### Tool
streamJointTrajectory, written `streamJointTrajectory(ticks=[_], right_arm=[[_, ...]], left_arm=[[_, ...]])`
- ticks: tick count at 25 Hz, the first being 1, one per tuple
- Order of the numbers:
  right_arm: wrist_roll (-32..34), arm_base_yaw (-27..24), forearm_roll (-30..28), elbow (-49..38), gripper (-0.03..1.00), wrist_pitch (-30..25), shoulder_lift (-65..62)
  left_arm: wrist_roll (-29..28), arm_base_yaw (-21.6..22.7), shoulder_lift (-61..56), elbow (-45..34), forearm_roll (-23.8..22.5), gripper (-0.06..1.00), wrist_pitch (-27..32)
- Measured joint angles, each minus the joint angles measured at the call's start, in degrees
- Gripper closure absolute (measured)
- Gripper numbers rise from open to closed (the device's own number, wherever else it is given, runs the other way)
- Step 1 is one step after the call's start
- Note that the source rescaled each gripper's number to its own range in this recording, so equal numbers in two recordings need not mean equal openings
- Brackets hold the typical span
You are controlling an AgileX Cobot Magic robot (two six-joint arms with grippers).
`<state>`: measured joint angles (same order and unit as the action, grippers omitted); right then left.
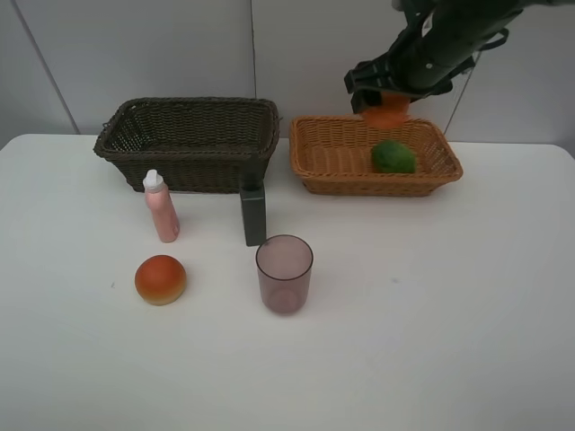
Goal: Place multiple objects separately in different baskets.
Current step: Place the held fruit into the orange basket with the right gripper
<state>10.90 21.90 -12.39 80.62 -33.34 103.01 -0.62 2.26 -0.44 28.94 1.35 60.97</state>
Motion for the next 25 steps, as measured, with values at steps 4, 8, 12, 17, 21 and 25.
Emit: streamJointTrajectory(ticks=[4, 8, 12, 17, 21, 25], right_arm=[[0.0, 0.0, -2.1, 4.4, 0.33, 0.9, 5.1], [0.0, -0.3, -3.6, 8.1, 0.33, 3.5, 9.9], [0.0, -1.3, -4.2, 9.7, 0.33, 8.2, 14.3], [0.0, -2.0, -4.5, 9.7, 0.33, 12.7, 18.6], [0.0, -2.0, -4.5, 9.7, 0.33, 13.2, 19.6], [-0.6, -2.0, -4.5, 9.7, 0.31, 14.5, 19.9]], left_arm=[[0.0, 0.0, 0.0, 0.0, 0.0, -0.06, 0.0], [0.0, 0.0, 0.0, 0.0, 0.0, -0.06, 0.0], [0.0, 0.0, 0.0, 0.0, 0.0, -0.06, 0.0], [0.0, 0.0, 0.0, 0.0, 0.0, -0.06, 0.0], [0.0, 0.0, 0.0, 0.0, 0.0, -0.06, 0.0], [0.0, 0.0, 0.0, 0.0, 0.0, -0.06, 0.0]])
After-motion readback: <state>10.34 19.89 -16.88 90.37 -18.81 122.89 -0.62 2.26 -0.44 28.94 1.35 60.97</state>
